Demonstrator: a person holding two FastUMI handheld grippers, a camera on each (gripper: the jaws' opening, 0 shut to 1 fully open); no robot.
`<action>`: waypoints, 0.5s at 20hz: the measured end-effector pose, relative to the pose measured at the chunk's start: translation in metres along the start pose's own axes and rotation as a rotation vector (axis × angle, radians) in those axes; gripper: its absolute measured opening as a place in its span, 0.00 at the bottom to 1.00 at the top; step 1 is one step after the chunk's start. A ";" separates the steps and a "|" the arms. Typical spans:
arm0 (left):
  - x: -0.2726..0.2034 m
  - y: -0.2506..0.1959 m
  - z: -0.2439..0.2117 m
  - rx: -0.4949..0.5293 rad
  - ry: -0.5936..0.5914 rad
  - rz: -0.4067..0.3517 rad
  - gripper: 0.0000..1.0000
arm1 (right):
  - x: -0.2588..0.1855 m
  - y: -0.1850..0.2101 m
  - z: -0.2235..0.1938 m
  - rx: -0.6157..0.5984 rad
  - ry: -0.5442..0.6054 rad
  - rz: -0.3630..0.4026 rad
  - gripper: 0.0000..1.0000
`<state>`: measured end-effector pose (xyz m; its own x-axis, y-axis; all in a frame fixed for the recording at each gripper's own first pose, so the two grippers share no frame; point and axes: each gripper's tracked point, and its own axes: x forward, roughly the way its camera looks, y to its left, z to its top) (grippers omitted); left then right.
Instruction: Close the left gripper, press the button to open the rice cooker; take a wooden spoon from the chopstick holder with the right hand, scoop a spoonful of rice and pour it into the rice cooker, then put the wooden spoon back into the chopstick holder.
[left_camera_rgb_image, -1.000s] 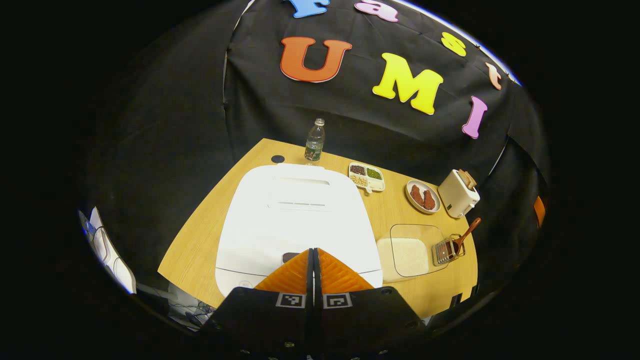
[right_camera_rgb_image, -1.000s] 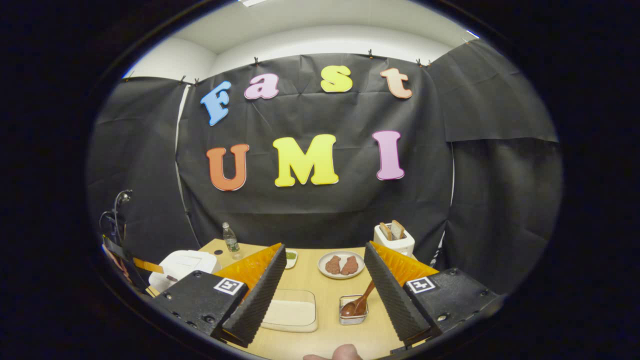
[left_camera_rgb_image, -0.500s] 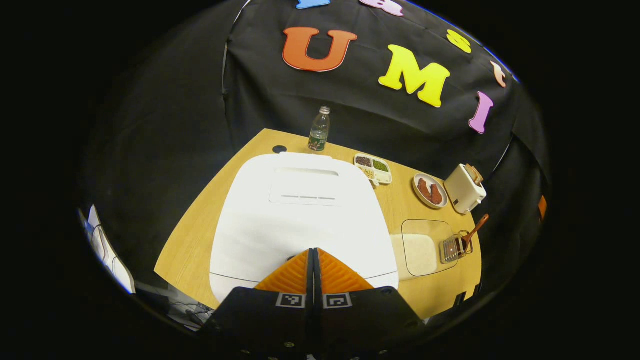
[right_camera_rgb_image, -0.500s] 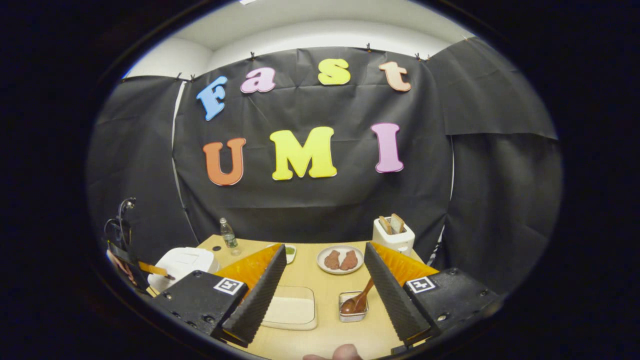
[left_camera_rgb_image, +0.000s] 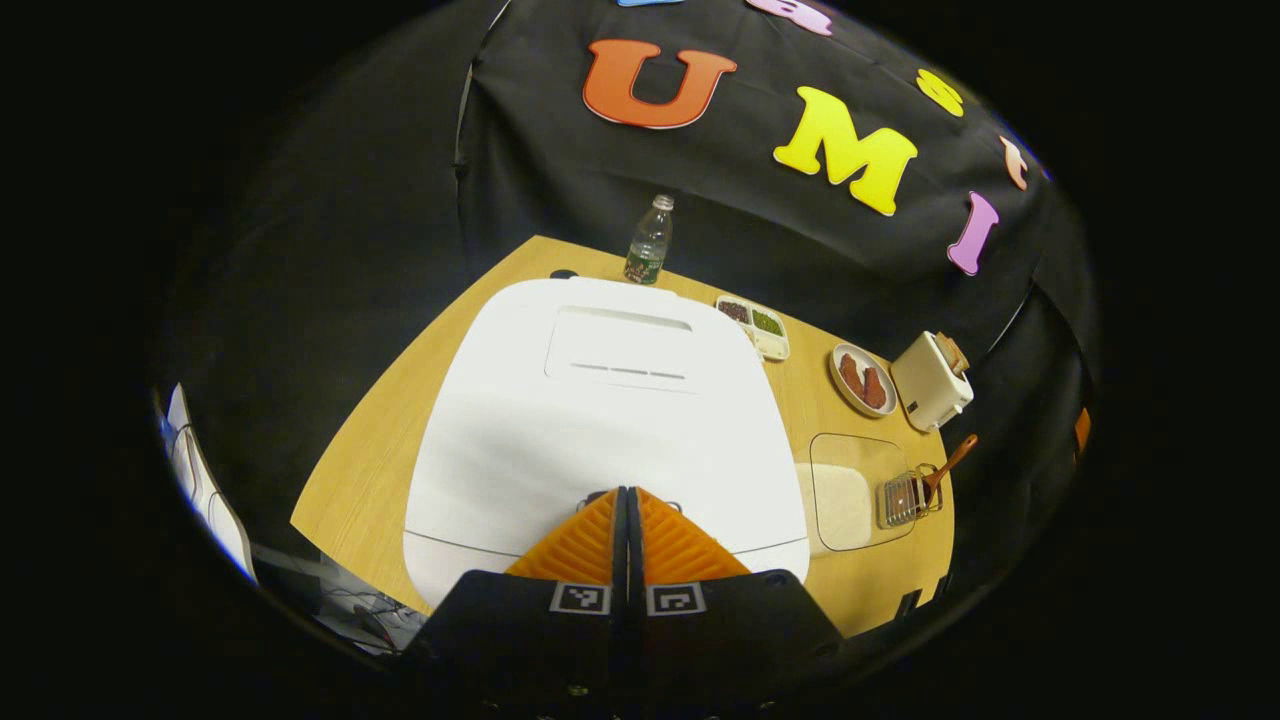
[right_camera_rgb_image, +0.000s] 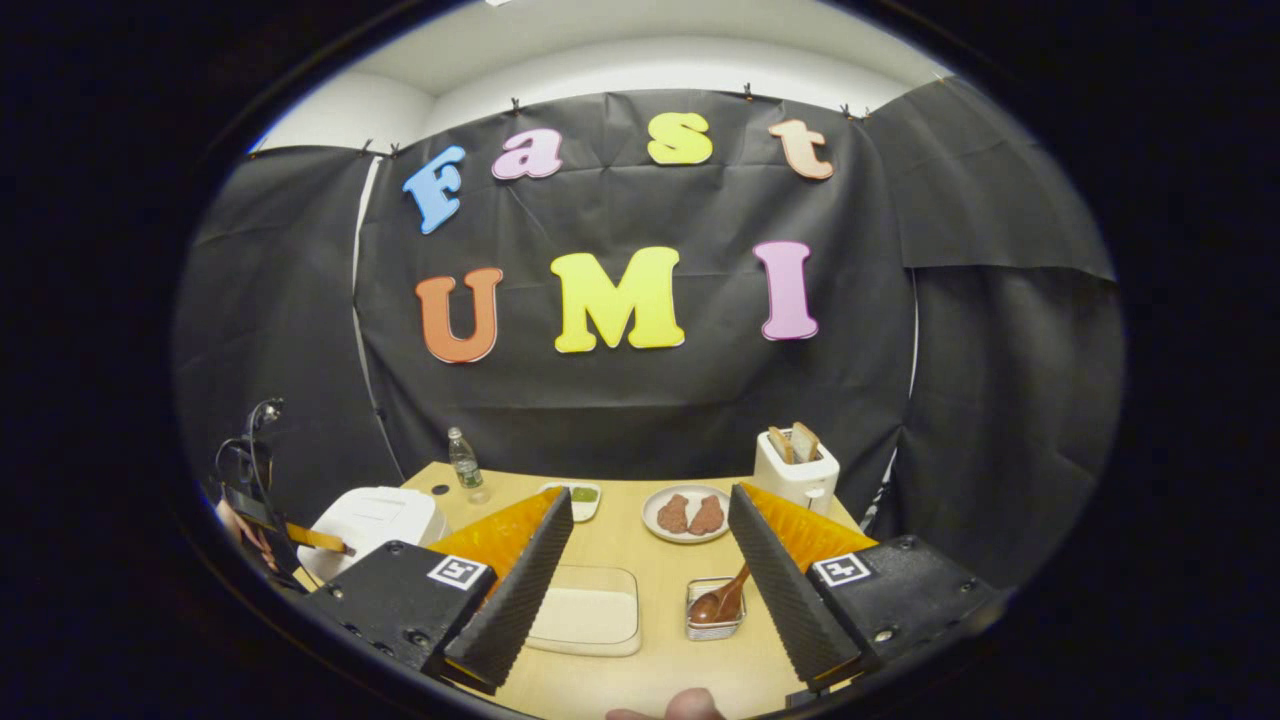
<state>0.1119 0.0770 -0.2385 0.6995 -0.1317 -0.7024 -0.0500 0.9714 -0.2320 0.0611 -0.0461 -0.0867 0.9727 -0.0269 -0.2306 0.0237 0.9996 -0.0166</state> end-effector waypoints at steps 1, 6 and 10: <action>-0.001 -0.001 0.003 0.002 -0.021 0.001 0.00 | 0.000 0.000 -0.001 0.003 0.004 0.002 1.00; -0.037 -0.012 0.057 0.032 -0.281 0.011 0.00 | -0.003 -0.003 0.008 0.014 -0.018 0.001 1.00; -0.084 -0.021 0.125 0.098 -0.541 0.035 0.00 | -0.006 0.002 0.013 0.034 -0.033 0.015 0.96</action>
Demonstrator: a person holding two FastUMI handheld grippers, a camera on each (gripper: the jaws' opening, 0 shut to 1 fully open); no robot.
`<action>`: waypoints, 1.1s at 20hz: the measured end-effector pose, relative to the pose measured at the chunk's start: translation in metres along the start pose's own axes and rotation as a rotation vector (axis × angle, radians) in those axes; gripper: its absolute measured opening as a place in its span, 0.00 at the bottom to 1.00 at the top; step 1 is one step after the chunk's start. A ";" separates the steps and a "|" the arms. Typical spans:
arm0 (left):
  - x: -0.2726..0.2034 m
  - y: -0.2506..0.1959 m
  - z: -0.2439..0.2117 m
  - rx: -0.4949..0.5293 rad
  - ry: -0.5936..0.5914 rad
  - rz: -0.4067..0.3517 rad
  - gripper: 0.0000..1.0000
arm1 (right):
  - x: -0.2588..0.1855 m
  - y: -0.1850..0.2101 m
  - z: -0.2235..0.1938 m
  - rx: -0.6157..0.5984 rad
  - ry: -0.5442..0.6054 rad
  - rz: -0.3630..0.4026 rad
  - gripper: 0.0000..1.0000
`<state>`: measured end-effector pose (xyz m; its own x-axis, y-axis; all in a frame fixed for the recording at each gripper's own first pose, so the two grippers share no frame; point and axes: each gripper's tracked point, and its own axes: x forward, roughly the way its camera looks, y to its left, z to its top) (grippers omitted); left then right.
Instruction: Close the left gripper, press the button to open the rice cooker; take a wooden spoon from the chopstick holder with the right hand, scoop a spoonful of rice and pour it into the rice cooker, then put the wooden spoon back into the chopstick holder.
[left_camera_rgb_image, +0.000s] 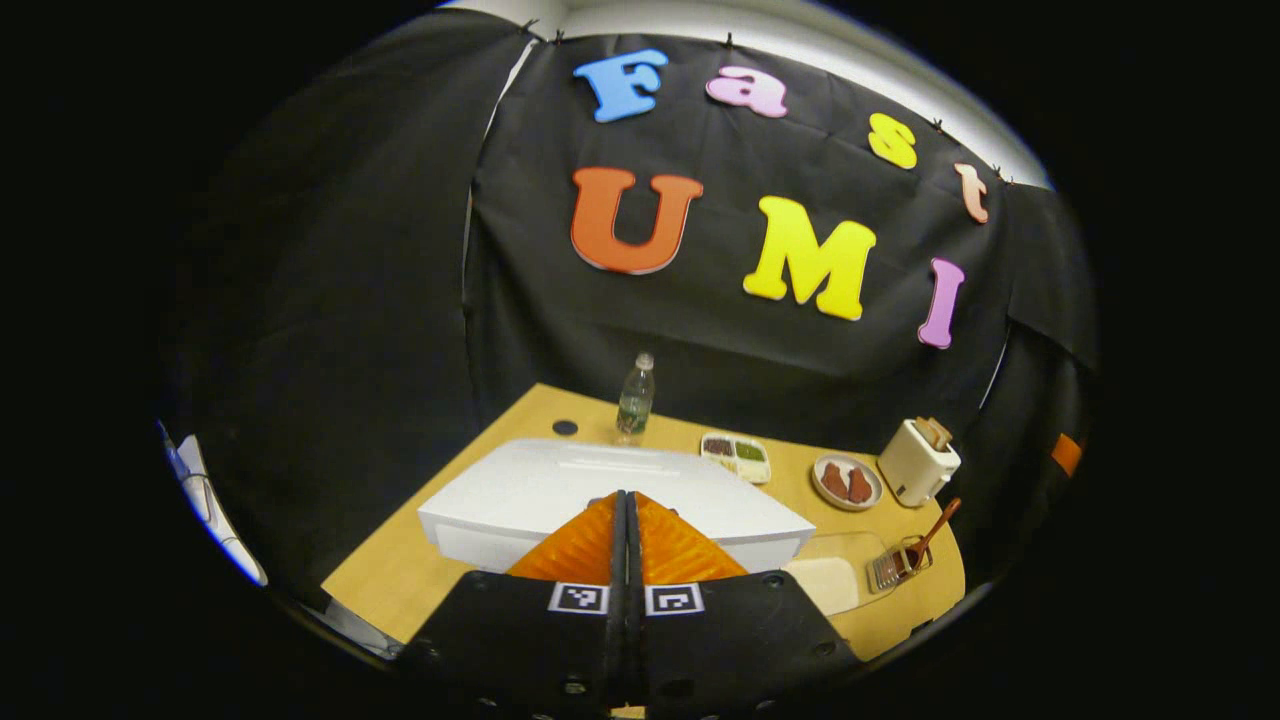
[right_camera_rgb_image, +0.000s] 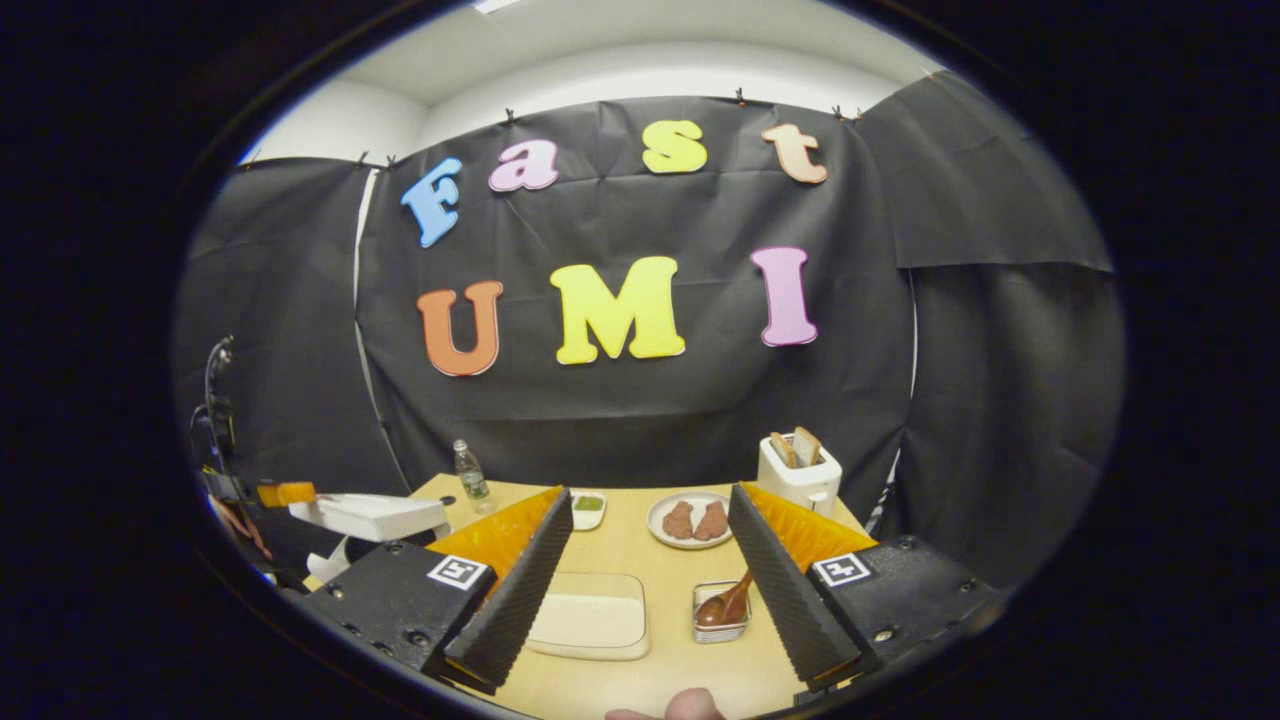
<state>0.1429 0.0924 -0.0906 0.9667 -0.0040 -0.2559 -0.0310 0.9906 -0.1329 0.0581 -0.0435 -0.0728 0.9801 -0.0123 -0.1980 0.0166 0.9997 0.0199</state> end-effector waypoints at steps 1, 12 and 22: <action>-0.001 -0.001 0.010 0.014 -0.028 -0.004 0.00 | -0.001 -0.001 0.000 0.000 0.001 0.000 1.00; -0.055 -0.006 0.042 0.091 -0.182 0.038 0.96 | -0.033 -0.040 0.021 0.002 -0.070 -0.062 1.00; -0.113 -0.050 0.046 0.146 -0.300 0.051 0.94 | -0.029 -0.067 -0.038 0.017 0.071 -0.050 1.00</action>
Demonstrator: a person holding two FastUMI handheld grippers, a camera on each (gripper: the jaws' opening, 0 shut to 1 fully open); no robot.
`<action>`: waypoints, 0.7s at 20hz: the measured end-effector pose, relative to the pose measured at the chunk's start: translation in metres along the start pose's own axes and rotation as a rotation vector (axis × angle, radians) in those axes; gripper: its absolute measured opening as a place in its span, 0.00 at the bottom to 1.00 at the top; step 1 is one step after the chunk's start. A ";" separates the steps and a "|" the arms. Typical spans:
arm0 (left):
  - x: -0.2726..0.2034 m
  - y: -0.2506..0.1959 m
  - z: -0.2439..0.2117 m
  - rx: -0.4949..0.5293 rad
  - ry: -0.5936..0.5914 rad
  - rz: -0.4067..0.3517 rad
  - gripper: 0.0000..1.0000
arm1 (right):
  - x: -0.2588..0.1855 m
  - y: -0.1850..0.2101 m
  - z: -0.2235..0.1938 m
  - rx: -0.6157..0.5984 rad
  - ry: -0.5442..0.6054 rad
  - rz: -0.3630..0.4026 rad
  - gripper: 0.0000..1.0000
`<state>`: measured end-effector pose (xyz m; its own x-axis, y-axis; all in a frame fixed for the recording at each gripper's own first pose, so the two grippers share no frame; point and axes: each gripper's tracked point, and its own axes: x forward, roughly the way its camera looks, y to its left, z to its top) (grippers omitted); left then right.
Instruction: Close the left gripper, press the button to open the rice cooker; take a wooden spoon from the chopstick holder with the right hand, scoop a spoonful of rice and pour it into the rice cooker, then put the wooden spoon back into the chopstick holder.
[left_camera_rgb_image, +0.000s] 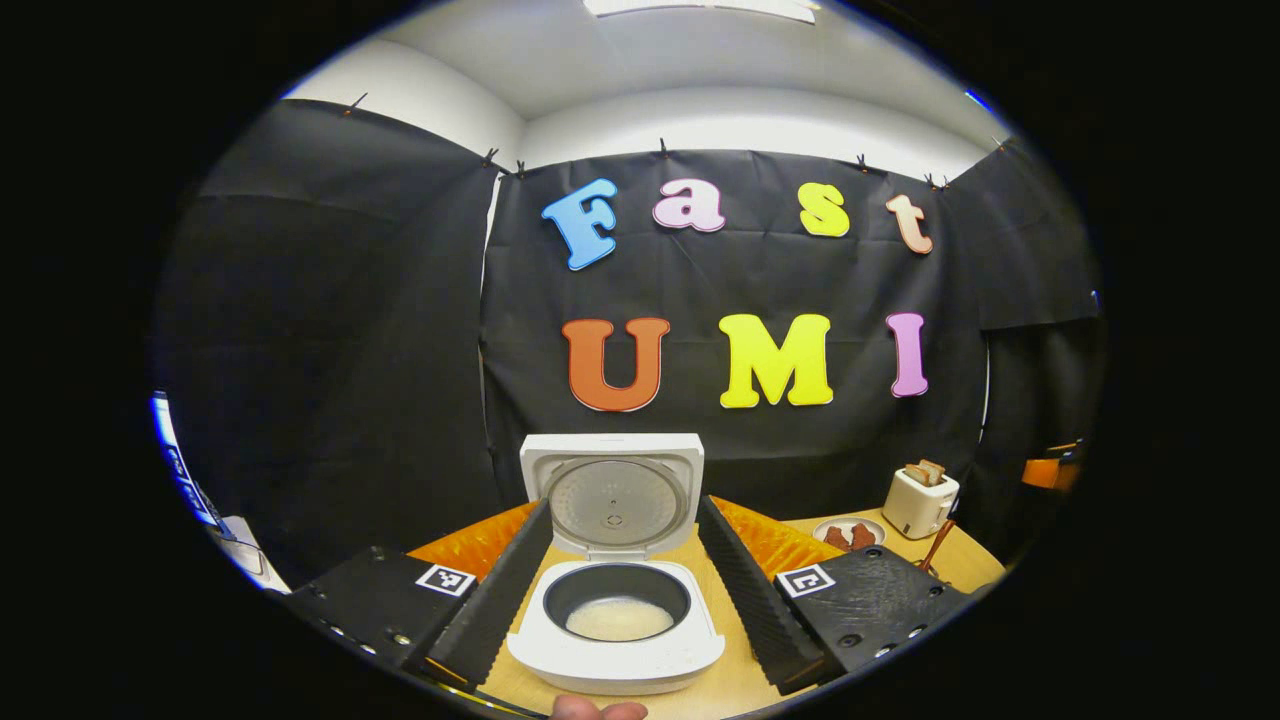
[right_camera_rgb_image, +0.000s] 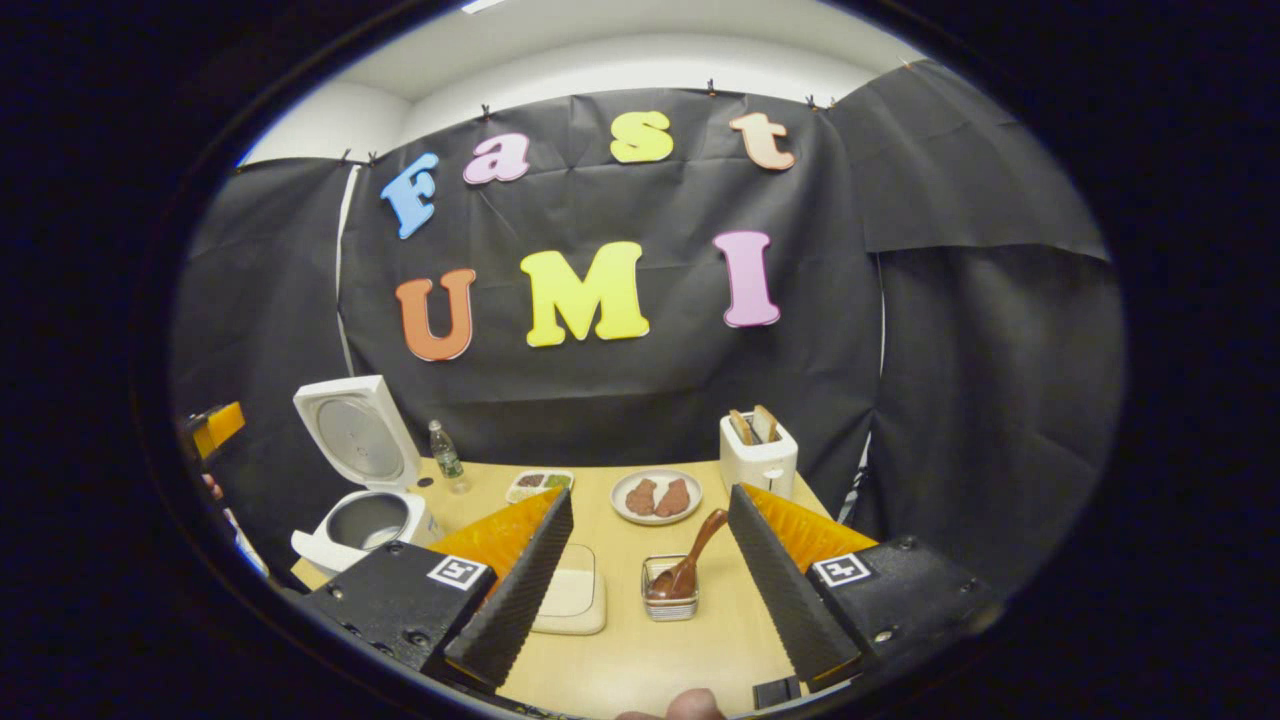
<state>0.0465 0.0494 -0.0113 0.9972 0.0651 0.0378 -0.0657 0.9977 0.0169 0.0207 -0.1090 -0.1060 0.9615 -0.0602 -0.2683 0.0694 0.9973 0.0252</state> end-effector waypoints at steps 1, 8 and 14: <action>-0.001 -0.002 -0.001 0.001 -0.006 0.006 0.94 | 0.004 -0.002 -0.006 0.010 0.015 0.006 1.00; 0.007 -0.026 -0.006 0.001 0.016 0.006 0.94 | 0.070 -0.037 -0.059 0.082 0.151 0.028 1.00; 0.032 -0.051 -0.012 0.012 0.045 0.016 0.94 | 0.155 -0.069 -0.111 0.117 0.273 0.036 1.00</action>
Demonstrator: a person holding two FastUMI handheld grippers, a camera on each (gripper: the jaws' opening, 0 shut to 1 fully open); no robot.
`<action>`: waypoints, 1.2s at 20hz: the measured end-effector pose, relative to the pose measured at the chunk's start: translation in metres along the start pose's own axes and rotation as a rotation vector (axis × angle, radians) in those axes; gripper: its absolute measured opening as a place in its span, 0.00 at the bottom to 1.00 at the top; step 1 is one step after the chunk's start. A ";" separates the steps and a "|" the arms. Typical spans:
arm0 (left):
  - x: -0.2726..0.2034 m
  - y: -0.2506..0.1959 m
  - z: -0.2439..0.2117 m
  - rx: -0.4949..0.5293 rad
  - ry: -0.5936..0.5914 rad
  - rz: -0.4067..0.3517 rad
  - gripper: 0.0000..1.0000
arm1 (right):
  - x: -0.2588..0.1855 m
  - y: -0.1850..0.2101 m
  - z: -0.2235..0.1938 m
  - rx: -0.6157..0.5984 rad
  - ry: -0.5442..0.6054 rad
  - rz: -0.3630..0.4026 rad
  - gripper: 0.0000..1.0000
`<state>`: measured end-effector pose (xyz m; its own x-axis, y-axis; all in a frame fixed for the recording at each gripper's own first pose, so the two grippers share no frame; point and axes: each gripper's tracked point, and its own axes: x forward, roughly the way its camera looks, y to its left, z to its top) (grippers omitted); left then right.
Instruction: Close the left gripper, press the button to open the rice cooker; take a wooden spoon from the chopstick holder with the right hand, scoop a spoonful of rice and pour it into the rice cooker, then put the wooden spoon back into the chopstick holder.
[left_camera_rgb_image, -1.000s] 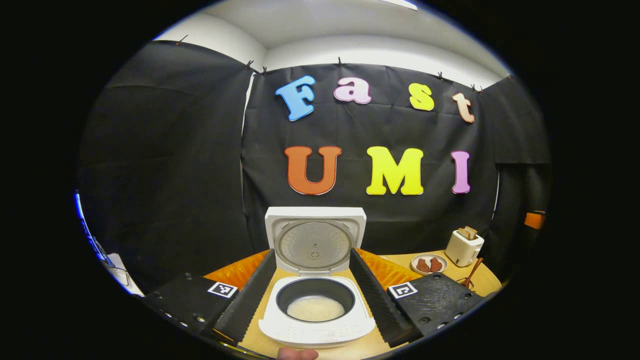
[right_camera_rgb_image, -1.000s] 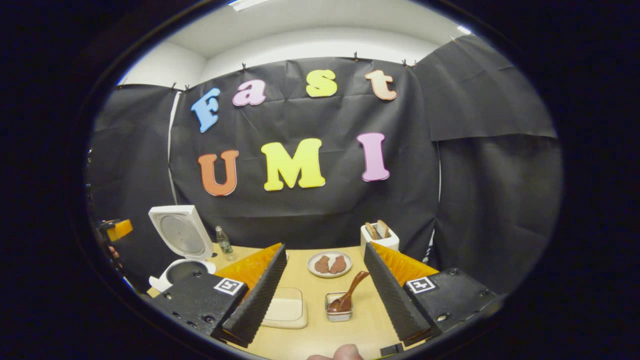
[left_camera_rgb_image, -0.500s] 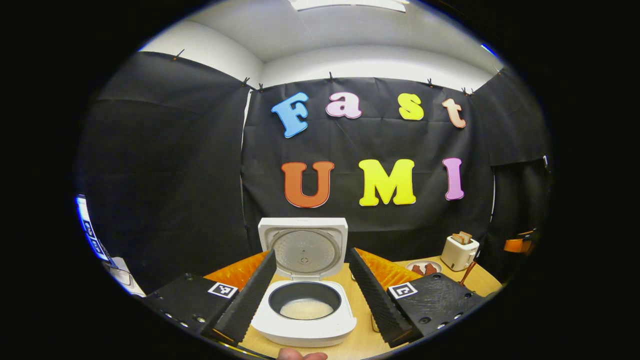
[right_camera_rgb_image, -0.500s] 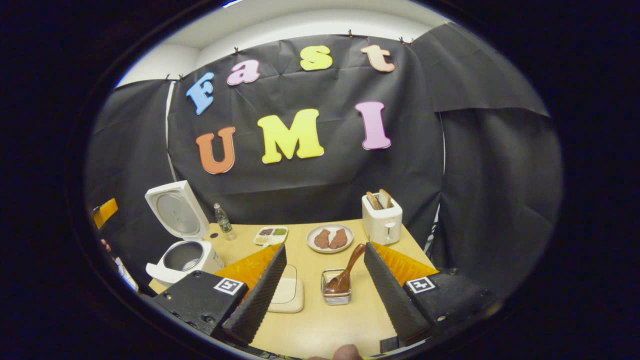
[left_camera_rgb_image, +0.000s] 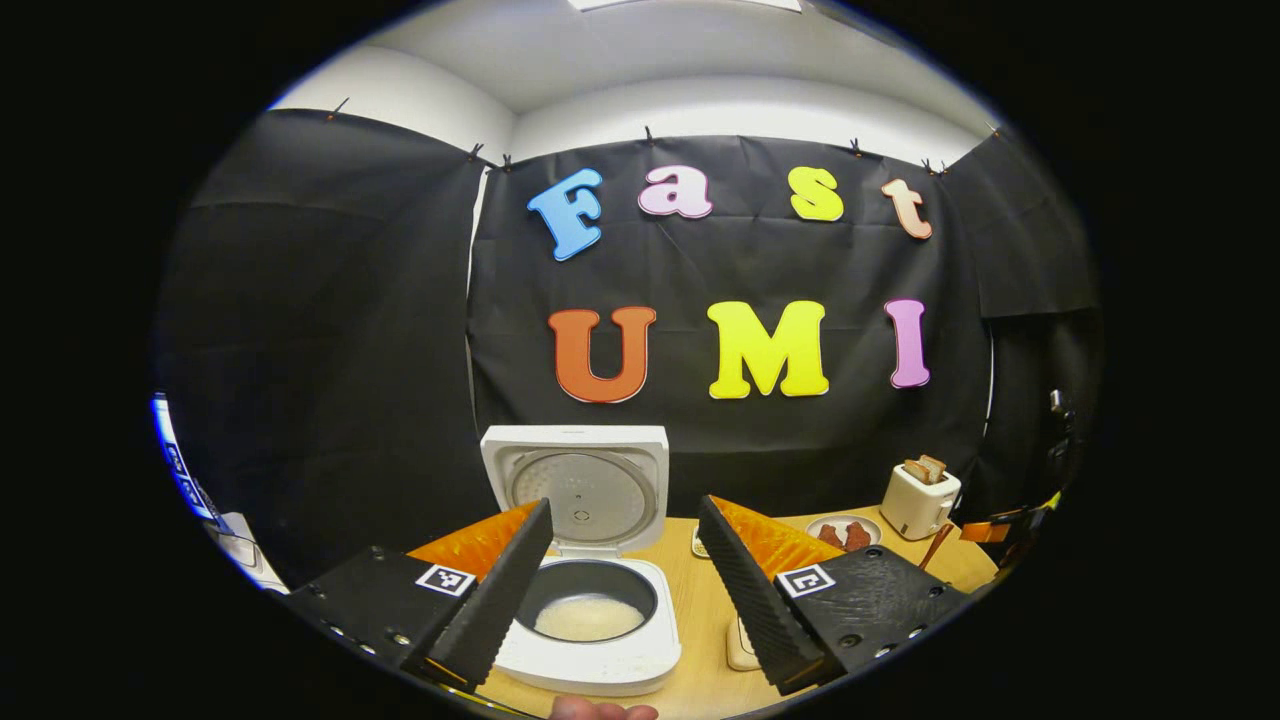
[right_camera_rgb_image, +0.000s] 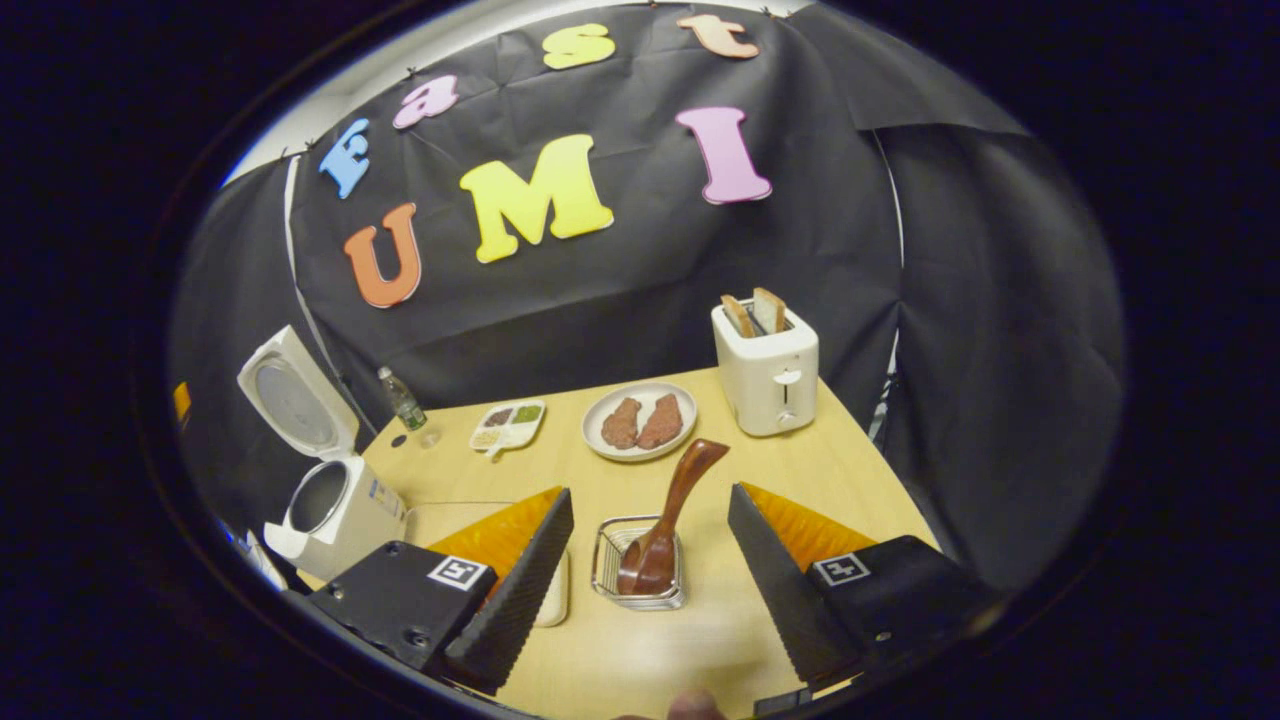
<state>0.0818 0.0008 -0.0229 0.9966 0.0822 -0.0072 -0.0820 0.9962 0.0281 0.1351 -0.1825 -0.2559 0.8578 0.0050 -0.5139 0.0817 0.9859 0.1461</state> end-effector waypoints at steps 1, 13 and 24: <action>0.002 -0.004 0.000 -0.005 0.009 0.002 0.94 | 0.016 -0.006 -0.004 -0.001 0.017 -0.006 1.00; 0.013 -0.017 -0.025 -0.033 0.127 0.110 0.94 | 0.122 -0.011 -0.047 0.095 0.196 0.087 0.51; 0.005 -0.012 -0.035 -0.065 0.131 0.111 0.94 | 0.080 0.003 -0.038 0.126 0.189 0.120 0.23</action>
<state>0.0875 -0.0097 -0.0585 0.9719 0.1905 -0.1380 -0.1962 0.9801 -0.0286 0.1846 -0.1722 -0.3289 0.7560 0.1632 -0.6339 0.0584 0.9477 0.3137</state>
